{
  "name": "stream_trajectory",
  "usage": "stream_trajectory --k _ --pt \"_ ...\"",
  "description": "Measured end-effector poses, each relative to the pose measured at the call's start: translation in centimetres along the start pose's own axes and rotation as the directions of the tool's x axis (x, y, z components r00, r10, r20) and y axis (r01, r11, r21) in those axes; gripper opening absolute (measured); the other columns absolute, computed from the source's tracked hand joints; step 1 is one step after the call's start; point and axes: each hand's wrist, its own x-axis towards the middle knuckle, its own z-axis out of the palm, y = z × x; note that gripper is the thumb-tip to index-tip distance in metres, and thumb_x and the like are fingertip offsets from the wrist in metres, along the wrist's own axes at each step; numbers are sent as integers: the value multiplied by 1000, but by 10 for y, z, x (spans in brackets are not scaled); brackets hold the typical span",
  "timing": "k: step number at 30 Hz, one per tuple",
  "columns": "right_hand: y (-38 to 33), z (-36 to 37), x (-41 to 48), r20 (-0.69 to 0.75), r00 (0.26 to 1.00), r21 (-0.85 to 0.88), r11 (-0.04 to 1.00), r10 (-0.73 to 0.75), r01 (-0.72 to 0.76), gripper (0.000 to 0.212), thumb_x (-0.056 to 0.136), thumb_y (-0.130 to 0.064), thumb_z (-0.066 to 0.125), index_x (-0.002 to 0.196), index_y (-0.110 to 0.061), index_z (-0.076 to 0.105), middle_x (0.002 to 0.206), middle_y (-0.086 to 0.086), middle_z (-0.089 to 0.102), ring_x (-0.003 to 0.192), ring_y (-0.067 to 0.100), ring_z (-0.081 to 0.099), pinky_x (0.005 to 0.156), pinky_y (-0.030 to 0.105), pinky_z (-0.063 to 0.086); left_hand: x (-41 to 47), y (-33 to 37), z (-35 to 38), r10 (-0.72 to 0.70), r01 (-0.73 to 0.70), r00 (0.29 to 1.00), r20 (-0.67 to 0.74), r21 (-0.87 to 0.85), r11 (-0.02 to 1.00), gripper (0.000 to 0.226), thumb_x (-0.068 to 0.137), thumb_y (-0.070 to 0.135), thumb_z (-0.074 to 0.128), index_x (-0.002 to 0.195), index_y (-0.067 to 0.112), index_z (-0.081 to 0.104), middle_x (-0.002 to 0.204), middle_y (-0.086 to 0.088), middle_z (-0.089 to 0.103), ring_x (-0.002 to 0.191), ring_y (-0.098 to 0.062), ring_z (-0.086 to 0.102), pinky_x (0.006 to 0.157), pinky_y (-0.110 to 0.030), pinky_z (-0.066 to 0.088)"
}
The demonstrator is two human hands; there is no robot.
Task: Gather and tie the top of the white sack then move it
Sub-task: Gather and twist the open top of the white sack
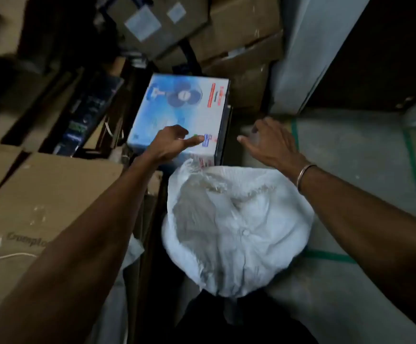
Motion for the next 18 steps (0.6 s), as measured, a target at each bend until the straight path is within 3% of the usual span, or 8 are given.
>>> stream_trajectory --k 3,5,7,10,11,13,15,18 --pt "-2 44 -22 170 985 64 998 13 -24 38 89 -53 55 76 -18 56 85 11 66 80 33 62 66 34 46 -16 -21 21 28 6 982 185 -177 984 100 59 63 92 142 21 57 143 1 60 131 -18 57 111 -37 46" --pt "-4 75 -43 311 950 67 997 17 -40 38 84 -48 50 63 -17 50 75 15 68 73 37 64 61 31 38 -29 -40 31 129 -76 928 350 -159 984 108 53 57 98 146 38 49 146 15 56 133 -4 55 114 -31 44" --pt "-5 101 -59 389 921 124 992 -35 -15 40 76 -50 38 55 -17 45 69 15 68 66 36 62 60 30 37 -33 -56 39 174 -129 901 397 -138 982 101 56 43 100 144 39 51 139 21 61 128 7 56 109 -18 46" --pt "-10 154 -77 581 809 178 984 -89 -20 42 74 -50 38 71 -18 65 88 10 74 82 32 68 73 34 53 -26 -79 61 161 -148 983 93 -130 980 53 75 21 93 124 17 73 117 6 74 111 -11 71 93 -22 53" --pt "-11 171 -81 612 785 181 983 -99 -18 47 77 -46 43 98 -16 72 109 10 74 99 32 69 86 36 55 -24 -86 66 109 -116 993 -51 -154 981 33 82 19 88 112 13 77 106 1 76 101 -15 73 87 -26 55" --pt "-12 195 -81 643 763 161 985 -60 -57 60 86 -37 54 141 -11 53 139 14 60 124 33 59 104 40 49 -22 -96 70 27 -98 973 -229 -304 948 8 90 21 80 98 21 81 93 3 79 91 -14 74 84 -35 61" --pt "-12 214 -75 635 770 157 986 -55 -59 70 91 -34 62 152 -9 38 150 16 49 135 34 50 111 41 43 -20 -100 67 11 -138 963 -270 -458 878 14 95 21 75 93 34 80 91 10 79 92 -11 74 89 -41 62" --pt "-9 242 -60 503 861 138 990 -68 -2 72 89 -40 68 150 -13 40 147 13 53 132 33 53 105 41 46 -14 -100 66 11 -202 950 -313 -586 784 9 99 21 70 98 26 78 94 4 79 90 -15 76 82 -39 62"
